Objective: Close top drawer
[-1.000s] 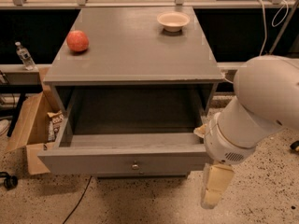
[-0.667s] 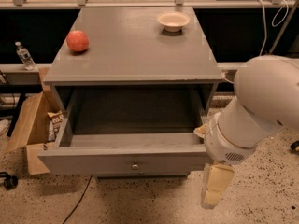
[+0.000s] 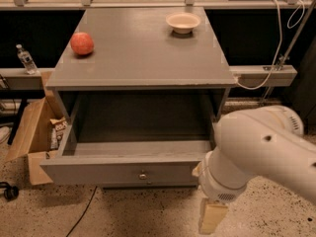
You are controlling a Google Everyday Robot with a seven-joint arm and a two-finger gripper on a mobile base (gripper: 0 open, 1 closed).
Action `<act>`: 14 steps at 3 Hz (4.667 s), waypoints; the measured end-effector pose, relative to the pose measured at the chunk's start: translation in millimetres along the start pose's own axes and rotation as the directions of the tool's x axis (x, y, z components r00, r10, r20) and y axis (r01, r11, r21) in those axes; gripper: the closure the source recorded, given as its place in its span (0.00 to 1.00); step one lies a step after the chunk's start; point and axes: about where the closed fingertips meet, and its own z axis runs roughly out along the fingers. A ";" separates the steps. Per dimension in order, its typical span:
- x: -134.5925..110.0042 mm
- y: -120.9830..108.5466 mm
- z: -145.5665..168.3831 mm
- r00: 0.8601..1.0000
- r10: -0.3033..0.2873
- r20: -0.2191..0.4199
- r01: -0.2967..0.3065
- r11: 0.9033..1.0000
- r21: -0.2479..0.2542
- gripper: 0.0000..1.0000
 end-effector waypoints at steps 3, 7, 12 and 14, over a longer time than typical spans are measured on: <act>2.4 -14.1 60.2 1.000 0.011 -0.014 -0.010 0.999 0.042 0.96; 8.9 -92.2 65.9 0.998 -0.012 -0.061 0.025 0.978 0.206 1.00; -15.2 -182.4 81.4 0.994 -0.091 -0.066 0.108 0.938 0.328 1.00; -18.1 -220.6 74.9 0.993 -0.097 -0.060 0.113 0.907 0.407 1.00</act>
Offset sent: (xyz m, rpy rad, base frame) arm 0.0396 0.0182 -0.0895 0.0123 -0.0606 -0.0425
